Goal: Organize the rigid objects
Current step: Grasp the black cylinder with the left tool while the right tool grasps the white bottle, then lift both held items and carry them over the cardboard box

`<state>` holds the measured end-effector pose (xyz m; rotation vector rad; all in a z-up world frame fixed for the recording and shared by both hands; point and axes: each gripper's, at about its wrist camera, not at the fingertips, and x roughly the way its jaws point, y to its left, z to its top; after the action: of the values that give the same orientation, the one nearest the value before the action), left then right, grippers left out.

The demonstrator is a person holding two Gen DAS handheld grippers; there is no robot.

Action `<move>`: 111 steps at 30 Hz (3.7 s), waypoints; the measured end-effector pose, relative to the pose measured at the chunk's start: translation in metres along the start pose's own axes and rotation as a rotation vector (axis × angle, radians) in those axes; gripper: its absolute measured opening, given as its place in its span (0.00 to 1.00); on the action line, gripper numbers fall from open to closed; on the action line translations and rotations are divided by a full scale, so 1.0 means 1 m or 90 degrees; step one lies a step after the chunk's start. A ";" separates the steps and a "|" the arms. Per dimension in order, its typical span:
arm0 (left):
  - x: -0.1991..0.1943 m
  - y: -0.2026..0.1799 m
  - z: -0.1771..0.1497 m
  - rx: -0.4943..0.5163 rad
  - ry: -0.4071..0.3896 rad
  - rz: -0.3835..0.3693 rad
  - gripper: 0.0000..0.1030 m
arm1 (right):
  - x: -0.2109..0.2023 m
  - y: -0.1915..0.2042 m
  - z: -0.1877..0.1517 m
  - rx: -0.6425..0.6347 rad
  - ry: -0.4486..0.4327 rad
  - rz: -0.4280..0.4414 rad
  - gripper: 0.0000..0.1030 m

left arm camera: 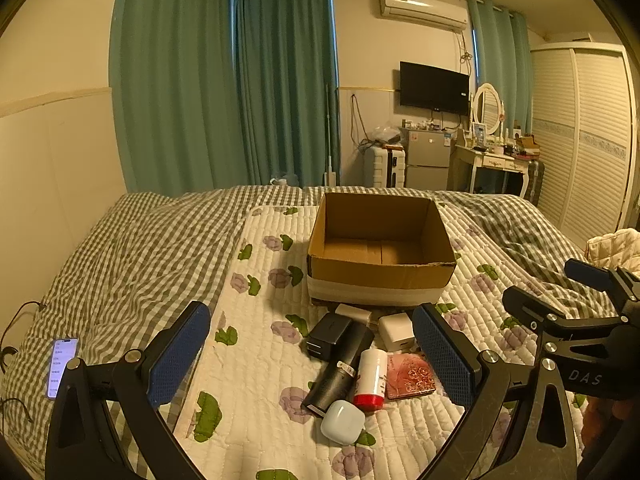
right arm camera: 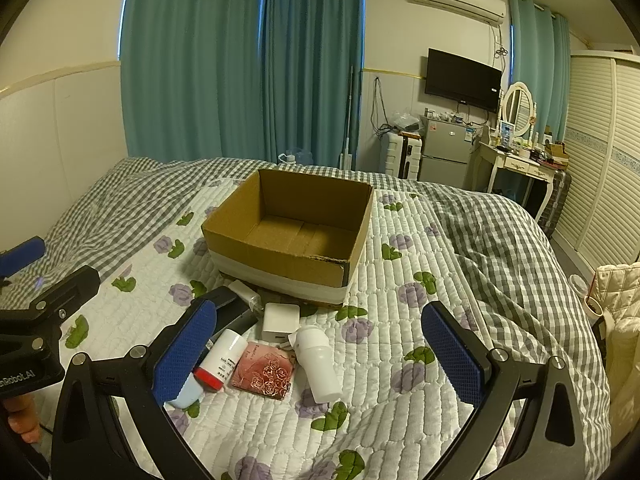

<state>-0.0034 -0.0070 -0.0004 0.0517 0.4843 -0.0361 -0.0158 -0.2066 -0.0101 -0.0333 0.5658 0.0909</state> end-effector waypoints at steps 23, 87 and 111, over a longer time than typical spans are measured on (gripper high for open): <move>0.126 -0.002 -0.058 0.007 0.254 0.035 0.99 | 0.147 -0.013 -0.040 -0.100 0.344 0.083 0.66; 0.124 -0.035 -0.012 0.116 0.281 -0.095 0.35 | 0.112 -0.054 0.003 -0.056 0.290 0.122 0.00; 0.149 -0.035 -0.037 0.116 0.313 -0.093 0.35 | 0.208 -0.061 -0.030 -0.014 0.431 0.109 0.43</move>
<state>0.1100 -0.0428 -0.1039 0.2073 0.9754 -0.2143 0.1486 -0.2535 -0.1464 -0.0362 1.2444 0.2579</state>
